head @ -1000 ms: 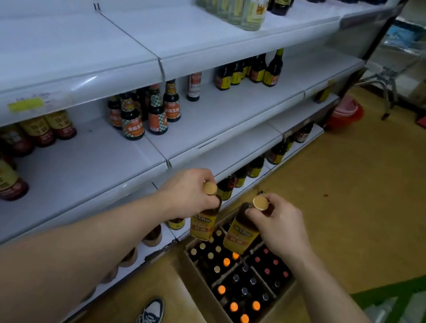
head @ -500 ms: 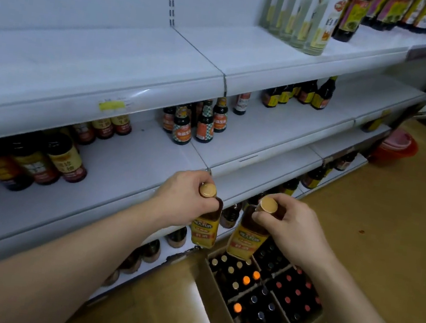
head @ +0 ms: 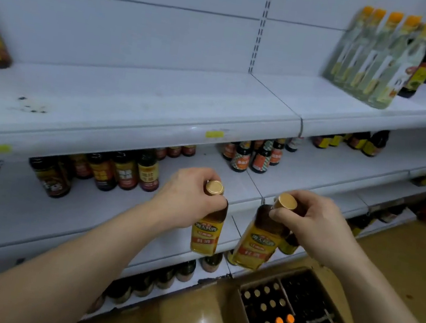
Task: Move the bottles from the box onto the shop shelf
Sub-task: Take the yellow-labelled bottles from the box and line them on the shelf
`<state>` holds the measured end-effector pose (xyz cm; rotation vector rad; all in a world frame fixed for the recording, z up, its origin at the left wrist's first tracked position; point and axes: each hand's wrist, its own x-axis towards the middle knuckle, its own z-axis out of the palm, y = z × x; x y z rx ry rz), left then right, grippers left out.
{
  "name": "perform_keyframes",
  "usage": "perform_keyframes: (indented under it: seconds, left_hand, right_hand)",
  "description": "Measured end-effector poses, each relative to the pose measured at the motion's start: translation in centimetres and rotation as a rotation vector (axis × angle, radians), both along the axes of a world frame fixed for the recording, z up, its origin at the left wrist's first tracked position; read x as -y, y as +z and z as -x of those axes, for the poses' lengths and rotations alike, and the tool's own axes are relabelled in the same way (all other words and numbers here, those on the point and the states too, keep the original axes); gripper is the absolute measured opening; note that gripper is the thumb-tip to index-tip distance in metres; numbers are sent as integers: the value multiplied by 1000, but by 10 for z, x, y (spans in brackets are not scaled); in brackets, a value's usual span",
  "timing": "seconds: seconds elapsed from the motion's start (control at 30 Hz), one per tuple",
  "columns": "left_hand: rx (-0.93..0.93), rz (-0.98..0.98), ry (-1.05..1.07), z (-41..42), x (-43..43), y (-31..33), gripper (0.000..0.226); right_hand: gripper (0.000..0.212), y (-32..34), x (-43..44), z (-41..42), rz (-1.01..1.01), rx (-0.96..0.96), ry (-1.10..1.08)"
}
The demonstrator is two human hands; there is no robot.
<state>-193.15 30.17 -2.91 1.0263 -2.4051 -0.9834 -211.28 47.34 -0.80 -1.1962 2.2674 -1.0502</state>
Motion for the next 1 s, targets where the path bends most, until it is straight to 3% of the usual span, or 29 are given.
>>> perform_keyframes:
  seconds: [0.63, 1.0]
  left_hand:
    - [-258, 129, 78, -164, 26, 146, 10]
    - [-315, 193, 187, -214, 61, 190, 6]
  right_hand:
    - [9, 141, 51, -133, 165, -105, 171]
    - [11, 197, 100, -173, 249, -149, 333]
